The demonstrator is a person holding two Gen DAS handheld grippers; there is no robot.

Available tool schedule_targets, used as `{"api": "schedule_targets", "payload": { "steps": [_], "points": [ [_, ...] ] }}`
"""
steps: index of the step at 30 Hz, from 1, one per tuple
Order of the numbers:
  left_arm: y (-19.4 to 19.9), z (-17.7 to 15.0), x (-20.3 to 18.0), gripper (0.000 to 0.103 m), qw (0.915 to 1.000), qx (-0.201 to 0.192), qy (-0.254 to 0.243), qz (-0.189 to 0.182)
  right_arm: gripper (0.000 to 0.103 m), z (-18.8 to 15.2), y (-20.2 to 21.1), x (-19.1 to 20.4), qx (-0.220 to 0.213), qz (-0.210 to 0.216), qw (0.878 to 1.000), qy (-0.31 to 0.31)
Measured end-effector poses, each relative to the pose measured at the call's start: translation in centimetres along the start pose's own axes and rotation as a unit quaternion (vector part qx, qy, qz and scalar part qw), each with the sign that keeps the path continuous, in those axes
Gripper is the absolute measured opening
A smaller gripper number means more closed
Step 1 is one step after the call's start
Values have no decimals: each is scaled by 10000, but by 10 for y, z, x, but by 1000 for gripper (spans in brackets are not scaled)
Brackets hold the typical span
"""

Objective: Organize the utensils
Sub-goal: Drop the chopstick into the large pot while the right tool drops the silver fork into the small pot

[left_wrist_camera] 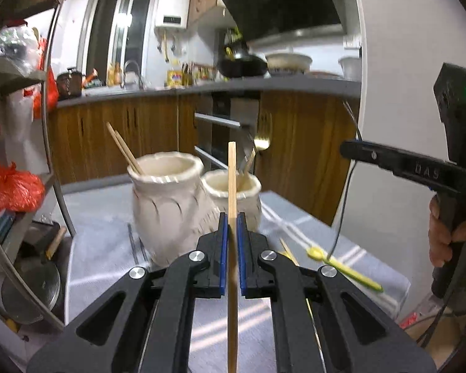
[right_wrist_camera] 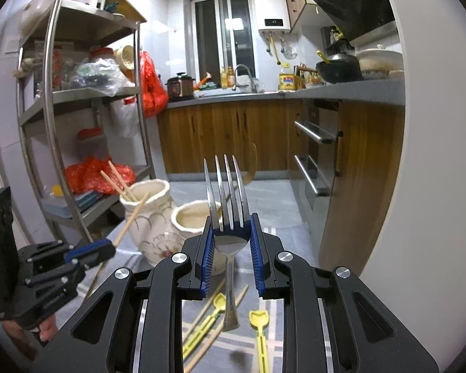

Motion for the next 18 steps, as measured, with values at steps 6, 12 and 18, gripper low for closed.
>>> {"api": "schedule_targets", "payload": {
  "steps": [6, 12, 18],
  "points": [
    [-11, 32, 19, 5, 9991, -415, 15, 39, 23, 21, -8, 16, -100, 70, 9999, 123],
    [-34, 67, 38, 5, 9968, -768, 221, 61, 22, 47, -24, 25, -227, 200, 9995, 100],
    [-51, 91, 63, 5, 9915, -1149, 594, 112, 22, 71, -41, 30, -405, 351, 9986, 0]
  ]
}}
Point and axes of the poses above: each gripper's, at about its wrist camera, not at the fingertips, and y roughly against the way its jaws point, x to its left, z to its top, the point moved 3 cm from there along -y, roughly the way its jaws point, and after that the axes turned 9 degrees about -y, right-handed, at the moved point
